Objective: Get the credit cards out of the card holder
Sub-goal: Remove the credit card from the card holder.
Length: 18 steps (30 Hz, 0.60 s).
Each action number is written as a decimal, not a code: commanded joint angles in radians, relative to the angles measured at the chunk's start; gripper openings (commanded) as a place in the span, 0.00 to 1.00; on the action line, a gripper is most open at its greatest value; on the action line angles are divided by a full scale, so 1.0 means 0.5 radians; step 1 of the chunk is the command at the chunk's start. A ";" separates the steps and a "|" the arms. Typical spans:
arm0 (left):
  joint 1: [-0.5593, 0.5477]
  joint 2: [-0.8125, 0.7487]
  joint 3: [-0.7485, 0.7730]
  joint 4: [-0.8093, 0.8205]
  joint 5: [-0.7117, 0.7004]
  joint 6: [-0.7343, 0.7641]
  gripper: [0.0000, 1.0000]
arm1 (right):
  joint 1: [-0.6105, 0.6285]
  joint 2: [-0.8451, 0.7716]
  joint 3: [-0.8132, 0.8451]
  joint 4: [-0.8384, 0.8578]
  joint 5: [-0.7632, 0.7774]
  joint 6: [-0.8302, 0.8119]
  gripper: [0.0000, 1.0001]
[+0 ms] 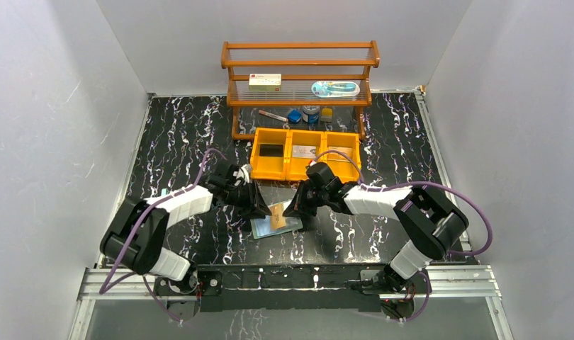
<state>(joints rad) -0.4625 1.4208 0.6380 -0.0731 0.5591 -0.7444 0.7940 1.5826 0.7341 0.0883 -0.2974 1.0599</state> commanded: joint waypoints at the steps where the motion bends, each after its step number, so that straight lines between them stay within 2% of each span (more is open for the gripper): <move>1: -0.023 0.107 0.007 0.040 0.017 -0.021 0.30 | -0.003 -0.006 -0.043 0.143 -0.011 0.080 0.00; 9: -0.041 0.202 -0.048 0.042 -0.021 -0.051 0.25 | -0.002 0.081 -0.026 0.202 -0.065 0.120 0.01; 18: -0.044 0.184 -0.165 -0.009 -0.063 -0.024 0.20 | -0.005 0.135 -0.020 0.276 -0.111 0.166 0.12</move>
<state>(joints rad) -0.4774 1.5146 0.6022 -0.0139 0.5621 -0.7776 0.7940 1.6318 0.7216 0.1577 -0.3305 1.1221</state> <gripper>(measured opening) 0.212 0.094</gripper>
